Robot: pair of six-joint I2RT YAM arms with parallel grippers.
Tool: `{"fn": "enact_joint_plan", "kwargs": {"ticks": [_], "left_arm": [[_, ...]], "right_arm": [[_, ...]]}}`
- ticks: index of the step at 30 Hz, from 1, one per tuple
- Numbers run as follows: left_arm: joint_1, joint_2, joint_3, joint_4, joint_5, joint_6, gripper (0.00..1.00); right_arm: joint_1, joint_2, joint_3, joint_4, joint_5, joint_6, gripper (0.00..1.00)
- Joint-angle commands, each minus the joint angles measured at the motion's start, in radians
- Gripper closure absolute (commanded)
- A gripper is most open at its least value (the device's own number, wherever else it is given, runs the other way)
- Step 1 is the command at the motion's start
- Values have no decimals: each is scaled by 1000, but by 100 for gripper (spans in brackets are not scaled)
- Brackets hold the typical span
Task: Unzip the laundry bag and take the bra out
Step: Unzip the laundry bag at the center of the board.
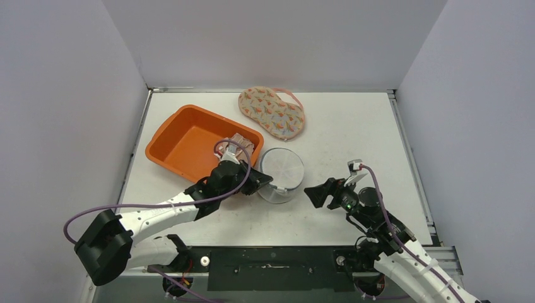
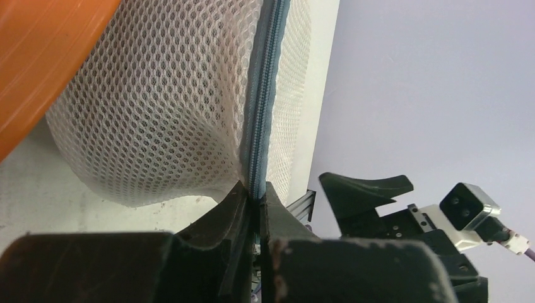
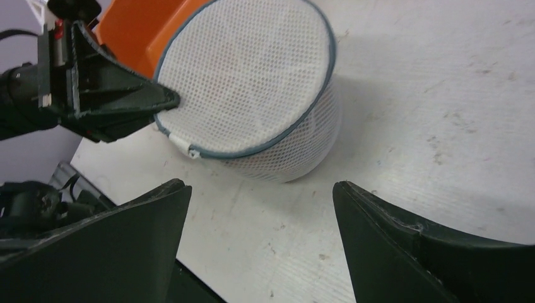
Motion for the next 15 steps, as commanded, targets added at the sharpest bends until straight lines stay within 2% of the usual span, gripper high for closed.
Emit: {"fn": "enact_joint_plan", "kwargs": {"ticks": [1,6,12,15], "left_arm": [[-20,-1,58,14,-24,-66,100],[-28,-9,62,-26,-57,-112,100],[-36,-1,77,-69,-67,-130,100],[-39,-4,77,-77,-72,-134,100]], "right_arm": [[106,3,-47,144,-18,33,18],[268,76,-94,274,118,70,28],[481,232,-102,426,378,74,39],[546,299,-96,481,477,76,46]]}}
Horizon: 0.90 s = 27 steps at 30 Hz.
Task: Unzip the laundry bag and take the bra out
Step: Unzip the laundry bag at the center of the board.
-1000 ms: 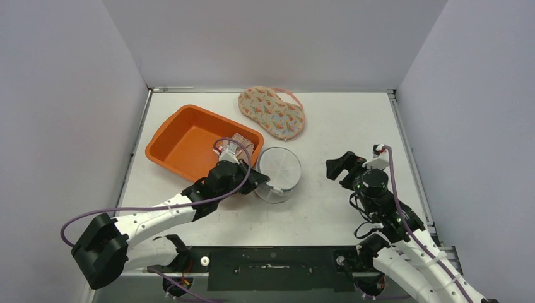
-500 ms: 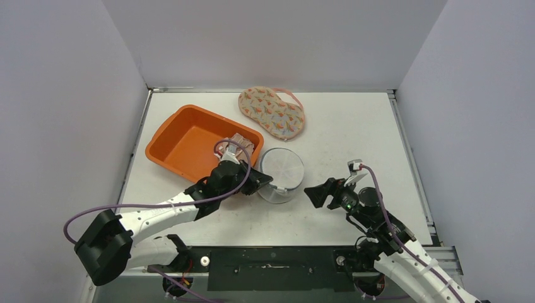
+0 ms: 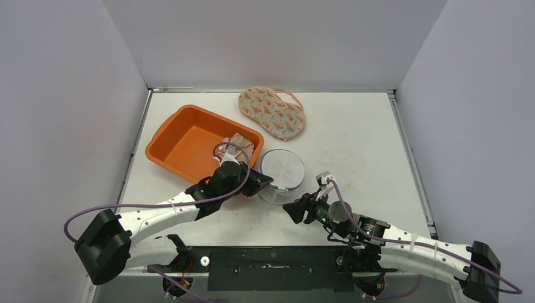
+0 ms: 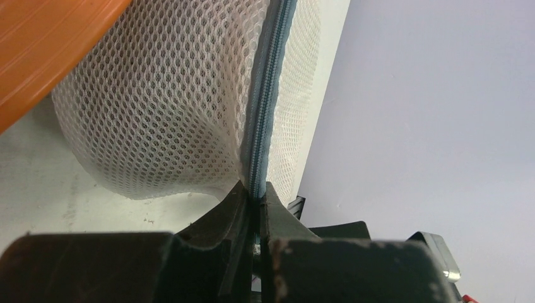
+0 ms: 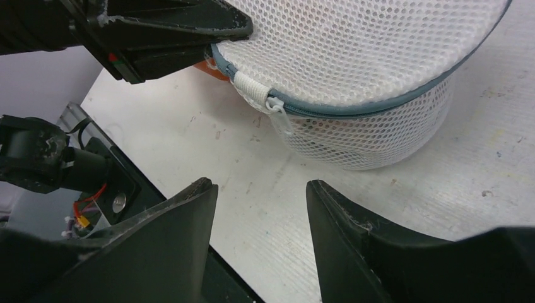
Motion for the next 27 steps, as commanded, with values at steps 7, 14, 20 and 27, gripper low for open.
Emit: {"fn": "enact_joint_plan", "kwargs": {"ticks": [7,14,20,27], "left_arm": [[-11,-28,39,-19,-27,-20,100],[-10,-36,35,-24,-29,-19,100],[-8,-38,30,-22,-27,-20,100],[-9,-42,22,-16,-21,-21,100]], "right_arm": [[86,116,4,234,317,42,51],[86,159,11,284,310,14,56],[86,193,17,309,293,10,61],[86,218,20,333,281,1,65]]}}
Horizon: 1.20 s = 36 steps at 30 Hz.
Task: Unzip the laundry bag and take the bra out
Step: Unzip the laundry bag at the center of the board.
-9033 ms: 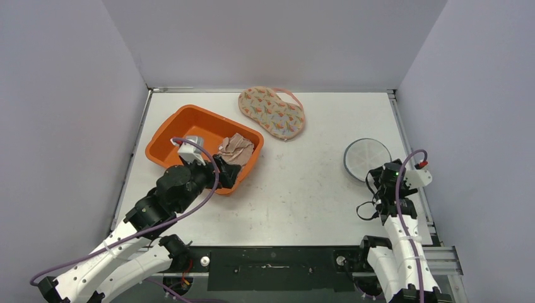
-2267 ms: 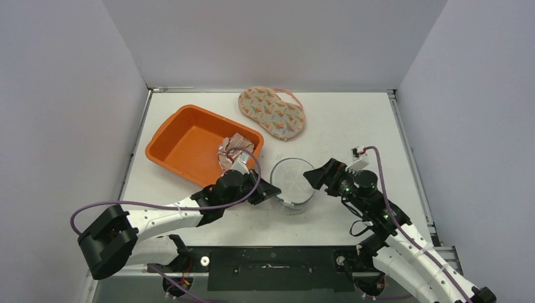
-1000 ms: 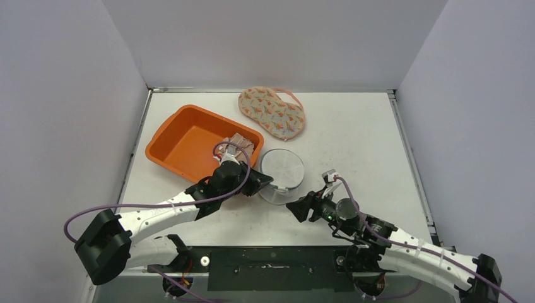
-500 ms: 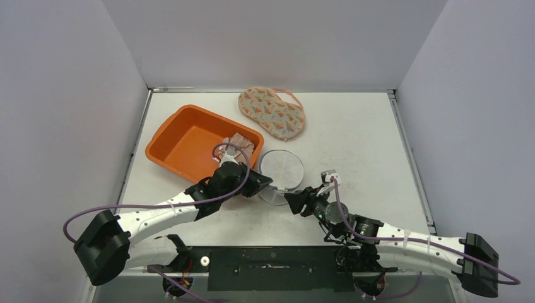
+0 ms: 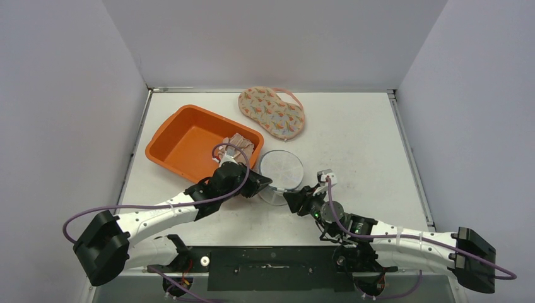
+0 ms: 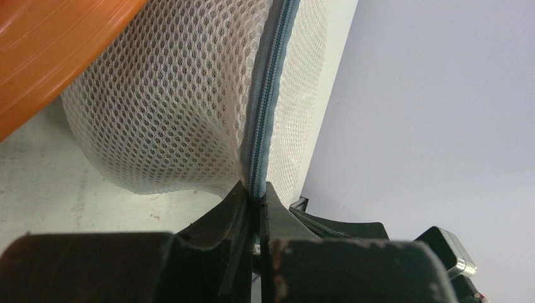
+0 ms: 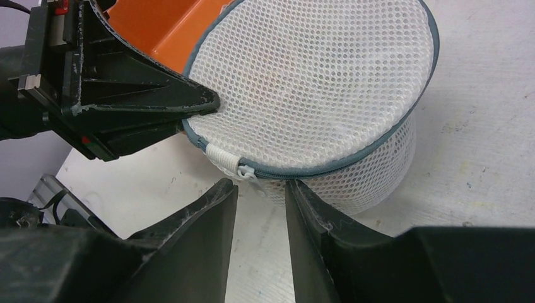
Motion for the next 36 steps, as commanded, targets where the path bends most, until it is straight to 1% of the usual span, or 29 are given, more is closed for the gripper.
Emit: {"fn": "enact_joint_plan", "kwargs": {"ticks": [1,2,4,5,7,8,10,11,12,15,20,23,24,26,28,30,32,36], "left_arm": [[-4,-28,21,24,-13,-6,100],[-3,-28,21,25,-11,-6,100],[-3,-28,20,22,-13,-5,100],[-2,-28,18,24,-15,-5,100],[2,-26,18,25,-14,-4,100],[6,-24,19,26,-10,-3,100],[10,-19,21,31,-4,-4,100],[12,-18,24,31,-2,-4,100],[15,-17,25,28,1,-4,100],[21,-16,32,22,10,-3,100],[28,-21,29,20,25,-10,100],[32,-23,28,16,33,-22,100],[34,-23,29,13,38,-27,100],[37,-23,31,10,46,-39,100],[40,-23,34,-1,56,-61,100],[41,-23,39,-6,65,-72,100],[41,-25,42,-14,69,-76,100],[41,-29,38,-20,69,-87,100]], "right_arm": [[9,15,21,84,-5,-22,65],[9,18,21,90,-14,-35,64],[9,23,24,98,-31,-63,58],[9,23,26,96,-38,-76,52],[9,14,35,79,-52,-99,35],[9,8,42,64,-57,-110,28],[9,-12,55,40,-76,-133,17],[9,-23,58,29,-84,-139,13],[9,-31,61,17,-86,-144,10],[9,-64,51,3,-63,-134,7],[8,-162,-39,87,-56,-123,3],[-1,-178,-16,0,-5,-73,6],[-8,-172,3,-44,5,-62,10],[-22,-162,11,-52,-9,-50,22],[-34,-163,-4,-22,-38,-38,35],[-38,-155,-7,1,-65,-31,41],[-39,-139,-12,29,-94,-34,44],[-38,-112,-23,89,-131,-34,48]]}}
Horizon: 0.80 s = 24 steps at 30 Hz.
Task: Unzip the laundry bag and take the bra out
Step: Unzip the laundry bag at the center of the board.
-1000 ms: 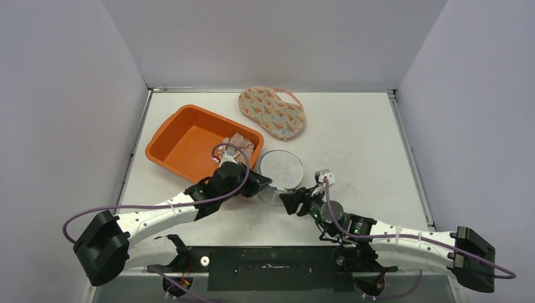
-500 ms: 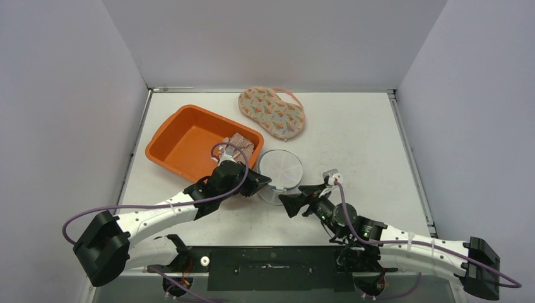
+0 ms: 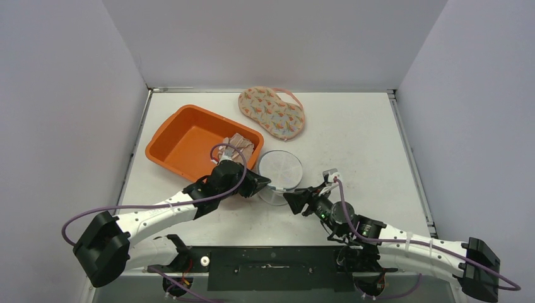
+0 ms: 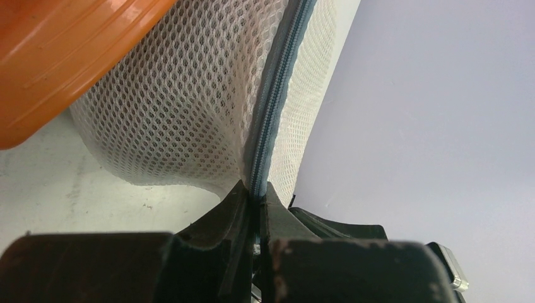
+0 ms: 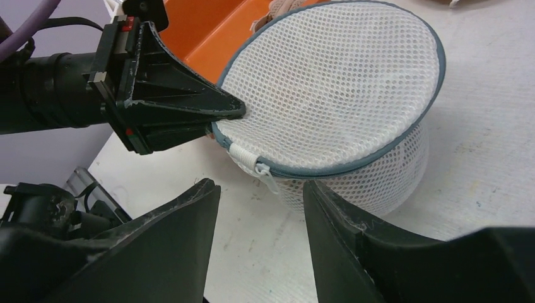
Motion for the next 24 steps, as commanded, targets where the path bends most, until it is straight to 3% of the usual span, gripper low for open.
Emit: {"fn": "enact_joint_plan", "kwargs": {"ticks": [1,24], "left_arm": [[5,-28,35,5,15,-27,100],[5,-37,20,19,23,-30,100]], "right_arm": [[-3,35,1,115,-54,12,50],[-69,166,15,181,-100,23,67]]}}
